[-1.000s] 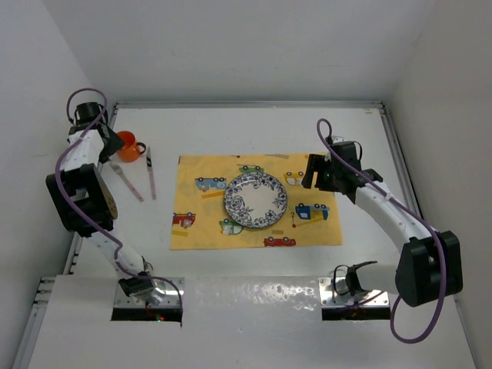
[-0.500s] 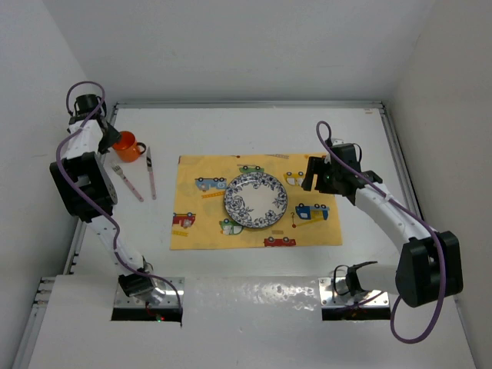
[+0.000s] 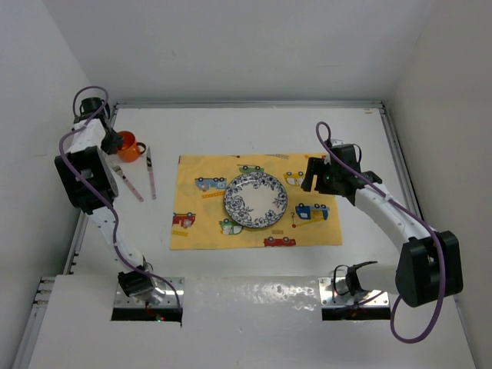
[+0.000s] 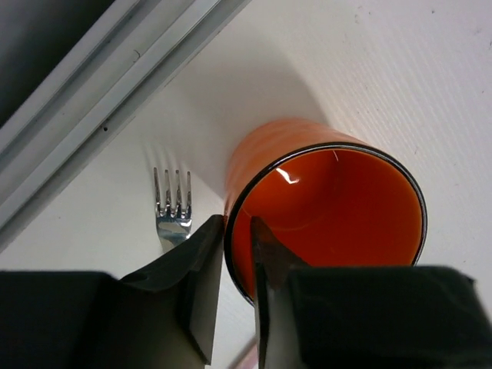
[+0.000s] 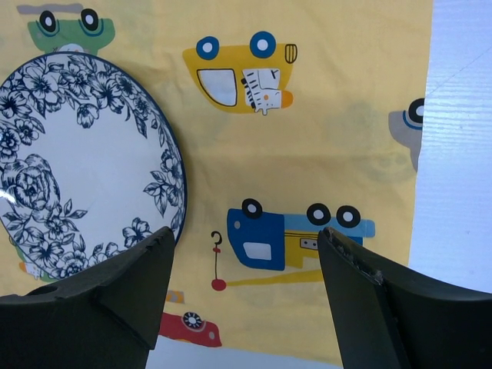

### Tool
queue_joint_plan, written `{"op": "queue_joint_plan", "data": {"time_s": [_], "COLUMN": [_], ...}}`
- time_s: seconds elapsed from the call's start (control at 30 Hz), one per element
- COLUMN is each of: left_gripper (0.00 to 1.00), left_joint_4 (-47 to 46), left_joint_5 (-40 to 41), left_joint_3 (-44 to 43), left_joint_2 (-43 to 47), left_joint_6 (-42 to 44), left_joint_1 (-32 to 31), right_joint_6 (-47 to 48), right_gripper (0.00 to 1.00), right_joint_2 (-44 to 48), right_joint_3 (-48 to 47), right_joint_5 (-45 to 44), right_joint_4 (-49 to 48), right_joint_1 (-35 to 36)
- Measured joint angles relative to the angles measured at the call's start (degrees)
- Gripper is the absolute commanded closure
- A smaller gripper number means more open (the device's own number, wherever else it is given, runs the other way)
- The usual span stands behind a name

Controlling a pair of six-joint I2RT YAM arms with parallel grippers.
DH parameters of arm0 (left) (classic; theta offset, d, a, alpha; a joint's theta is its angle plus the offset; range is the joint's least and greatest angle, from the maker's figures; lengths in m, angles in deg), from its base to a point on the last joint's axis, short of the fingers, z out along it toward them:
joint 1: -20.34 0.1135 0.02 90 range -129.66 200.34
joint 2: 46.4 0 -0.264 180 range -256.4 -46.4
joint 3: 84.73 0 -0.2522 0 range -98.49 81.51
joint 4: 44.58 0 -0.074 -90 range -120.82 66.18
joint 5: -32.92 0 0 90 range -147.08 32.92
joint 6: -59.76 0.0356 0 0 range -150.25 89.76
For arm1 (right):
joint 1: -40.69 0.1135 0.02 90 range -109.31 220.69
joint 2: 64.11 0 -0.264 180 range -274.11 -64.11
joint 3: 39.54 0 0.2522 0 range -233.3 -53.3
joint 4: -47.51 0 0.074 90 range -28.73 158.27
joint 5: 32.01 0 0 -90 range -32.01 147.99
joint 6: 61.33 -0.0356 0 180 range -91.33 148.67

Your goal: Set the dinner table for one person

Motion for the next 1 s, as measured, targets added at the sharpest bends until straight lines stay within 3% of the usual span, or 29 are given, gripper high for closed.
{"op": "queue_joint_plan", "data": {"time_s": [0.17, 0.63, 0.8, 1.0], "left_gripper": [1.00, 1.00, 1.00, 1.00], "left_joint_4": [1.0, 4.1, 2.6, -3.6], "left_joint_5": [-0.4, -6.1, -7.0, -9.8], "left_joint_3": [-1.3, -2.0, 0.2, 3.0], "left_joint_2": [-0.2, 4.0, 13.0, 20.3], "left_joint_6": [0.2, -0.3, -1.6, -5.5], "left_joint_1": [0.1, -1.0, -8.9, -26.9], "right_joint_6": [0.1, 0.2, 0.2, -0.5], "right_gripper": [0.26, 0.26, 0.26, 0.26], "right_joint_2": [0.0, 1.7, 6.1, 12.4], "right_joint_3": [0.0, 0.0, 0.0, 0.0], "right_joint_5": [0.2, 0.2, -2.1, -5.4], "right_joint_4": [0.0, 2.0, 4.4, 8.2], "right_joint_1": [0.0, 0.0, 0.0, 0.0]}}
